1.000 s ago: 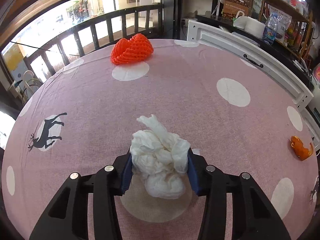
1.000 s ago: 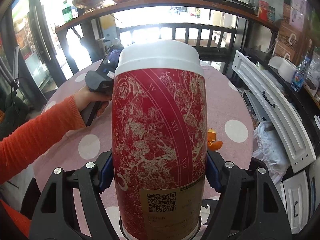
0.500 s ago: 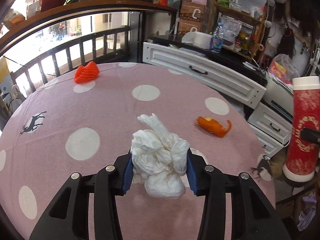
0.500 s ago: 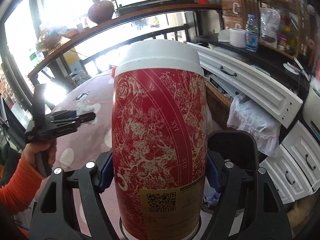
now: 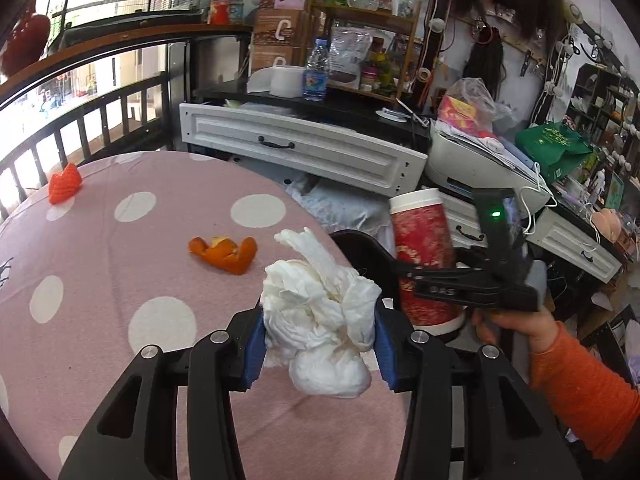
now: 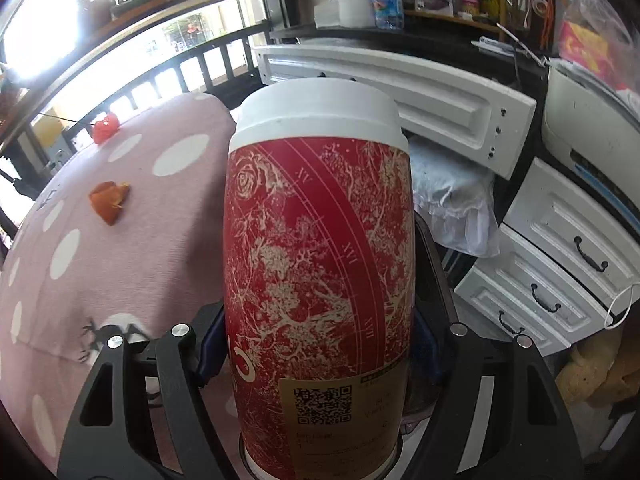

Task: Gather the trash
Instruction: 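Carry the cup and tissue to the black bin and open both tools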

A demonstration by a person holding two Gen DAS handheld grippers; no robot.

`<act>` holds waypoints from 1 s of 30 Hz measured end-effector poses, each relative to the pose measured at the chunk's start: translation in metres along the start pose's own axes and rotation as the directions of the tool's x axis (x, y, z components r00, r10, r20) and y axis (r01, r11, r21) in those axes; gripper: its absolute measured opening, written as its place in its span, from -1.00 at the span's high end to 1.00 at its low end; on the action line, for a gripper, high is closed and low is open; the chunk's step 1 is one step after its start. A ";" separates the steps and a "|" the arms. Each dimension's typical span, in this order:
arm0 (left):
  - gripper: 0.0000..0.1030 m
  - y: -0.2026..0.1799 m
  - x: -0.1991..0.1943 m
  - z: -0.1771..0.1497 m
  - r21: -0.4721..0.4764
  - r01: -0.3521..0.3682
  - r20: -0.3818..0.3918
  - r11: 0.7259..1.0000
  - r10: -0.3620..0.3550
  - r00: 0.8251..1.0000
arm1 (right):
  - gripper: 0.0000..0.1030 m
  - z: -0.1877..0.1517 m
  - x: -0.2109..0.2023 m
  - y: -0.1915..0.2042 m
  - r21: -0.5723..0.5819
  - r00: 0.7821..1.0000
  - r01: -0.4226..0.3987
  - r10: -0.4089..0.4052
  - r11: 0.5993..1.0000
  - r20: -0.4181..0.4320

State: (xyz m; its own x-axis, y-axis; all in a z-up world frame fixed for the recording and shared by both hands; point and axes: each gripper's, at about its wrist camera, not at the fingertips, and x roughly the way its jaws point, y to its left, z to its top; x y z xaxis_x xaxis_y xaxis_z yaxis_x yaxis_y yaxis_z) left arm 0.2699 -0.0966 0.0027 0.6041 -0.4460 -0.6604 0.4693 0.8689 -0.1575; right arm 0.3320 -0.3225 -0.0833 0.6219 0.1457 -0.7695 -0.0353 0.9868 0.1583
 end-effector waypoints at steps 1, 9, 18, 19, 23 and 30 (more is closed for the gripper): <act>0.14 -0.006 0.002 0.000 0.005 0.009 -0.002 1.000 -0.009 1.000 | -0.43 -0.001 0.012 -0.004 0.013 1.000 0.006 -0.006 1.000 -0.010; 0.13 -0.035 0.026 0.001 0.039 0.043 -0.039 0.998 -0.042 0.998 | -0.44 -0.016 0.080 -0.024 0.055 0.996 0.044 -0.039 0.998 -0.081; 0.13 -0.059 0.063 0.001 0.058 0.079 -0.103 0.995 -0.073 0.992 | -0.71 -0.034 0.098 -0.040 0.052 0.990 0.100 -0.094 0.994 -0.105; 0.13 -0.061 0.068 0.001 0.056 0.084 -0.114 0.995 -0.077 0.991 | -0.71 -0.036 0.093 -0.043 0.059 0.991 0.097 -0.091 0.994 -0.100; 0.13 -0.073 0.093 0.002 0.066 0.091 -0.158 0.994 -0.079 0.984 | -0.71 -0.044 0.059 -0.055 0.075 0.994 0.106 -0.103 0.991 -0.041; 0.13 -0.096 0.140 -0.002 0.110 0.096 -0.252 0.989 -0.065 0.966 | -0.71 -0.071 0.003 -0.086 0.112 0.990 0.140 -0.142 0.984 0.007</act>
State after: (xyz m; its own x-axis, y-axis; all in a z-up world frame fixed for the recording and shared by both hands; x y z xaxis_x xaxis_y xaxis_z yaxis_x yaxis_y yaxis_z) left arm 0.3085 -0.2418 -0.0761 0.3904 -0.4333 -0.8123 0.5929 0.7934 -0.1382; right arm 0.2809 -0.4021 -0.1429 0.6259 0.0040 -0.7799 0.1400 0.9832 0.1174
